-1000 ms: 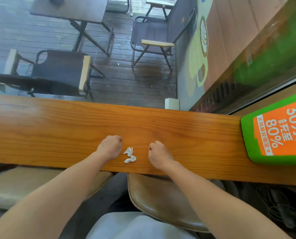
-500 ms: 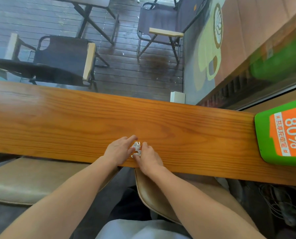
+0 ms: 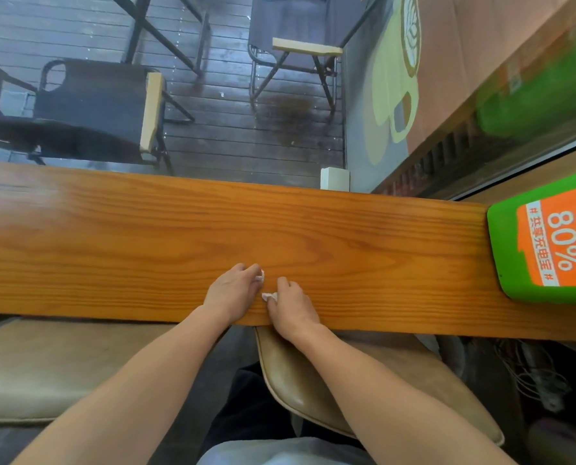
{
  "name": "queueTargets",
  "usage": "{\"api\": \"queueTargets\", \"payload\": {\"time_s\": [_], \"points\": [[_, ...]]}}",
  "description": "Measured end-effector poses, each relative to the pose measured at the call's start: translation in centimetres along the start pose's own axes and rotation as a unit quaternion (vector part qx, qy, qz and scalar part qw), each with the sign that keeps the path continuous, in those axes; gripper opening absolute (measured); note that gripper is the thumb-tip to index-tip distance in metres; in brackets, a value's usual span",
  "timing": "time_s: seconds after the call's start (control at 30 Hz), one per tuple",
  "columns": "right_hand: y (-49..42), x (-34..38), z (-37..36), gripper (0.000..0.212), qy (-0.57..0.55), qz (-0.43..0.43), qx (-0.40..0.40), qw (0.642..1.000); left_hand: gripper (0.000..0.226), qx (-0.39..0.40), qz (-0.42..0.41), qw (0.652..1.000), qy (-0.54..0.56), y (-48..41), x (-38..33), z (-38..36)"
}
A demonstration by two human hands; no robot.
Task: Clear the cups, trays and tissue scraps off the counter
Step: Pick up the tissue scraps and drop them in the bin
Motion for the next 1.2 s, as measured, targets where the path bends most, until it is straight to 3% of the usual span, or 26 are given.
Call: {"api": "queueTargets", "payload": {"time_s": [0.17, 0.33, 0.57, 0.7, 0.93, 1.07, 1.2], "points": [[0.7, -2.7, 1.9, 0.016, -0.075, -0.048, 0.010, 0.996, 0.020, 0.024, 0.048, 0.996, 0.072, 0.2, -1.0, 0.1], [1.6, -5.6, 5.0, 0.012, -0.127, -0.089, -0.009, 0.988, 0.001, 0.027, 0.031, 0.996, 0.085, 0.3, -3.7, 0.3], [4.4, -10.8, 9.9, 0.021, -0.134, -0.127, -0.039, 0.982, 0.025, 0.029, -0.028, 0.998, 0.055, 0.0, -10.3, 1.2], [7.2, -14.2, 13.1, 0.022, -0.110, -0.139, -0.071, 0.982, 0.028, 0.008, -0.094, 0.996, 0.010, 0.5, -16.5, 2.2], [15.0, -23.4, 18.9, 0.009, -0.092, -0.137, -0.157, 0.974, 0.003, 0.030, -0.253, 0.960, -0.117, 3.8, -31.8, -1.2], [21.1, -31.2, 20.6, 0.008, -0.100, -0.171, -0.206, 0.958, 0.018, 0.071, -0.297, 0.942, -0.141, 7.3, -39.9, -6.1], [27.2, -39.3, 20.9, 0.012, -0.122, -0.211, -0.250, 0.937, 0.018, 0.097, -0.335, 0.921, -0.175, 11.5, -46.7, -12.1]]}}
Point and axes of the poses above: each hand's wrist, its own y-axis away from the middle knuckle, its own z-axis out of the back of the hand, x = y × z, the point moved 9 cm from there along -y, towards the middle knuckle, and after that the axes turned 4 degrees about -x, right-handed, at the moved point
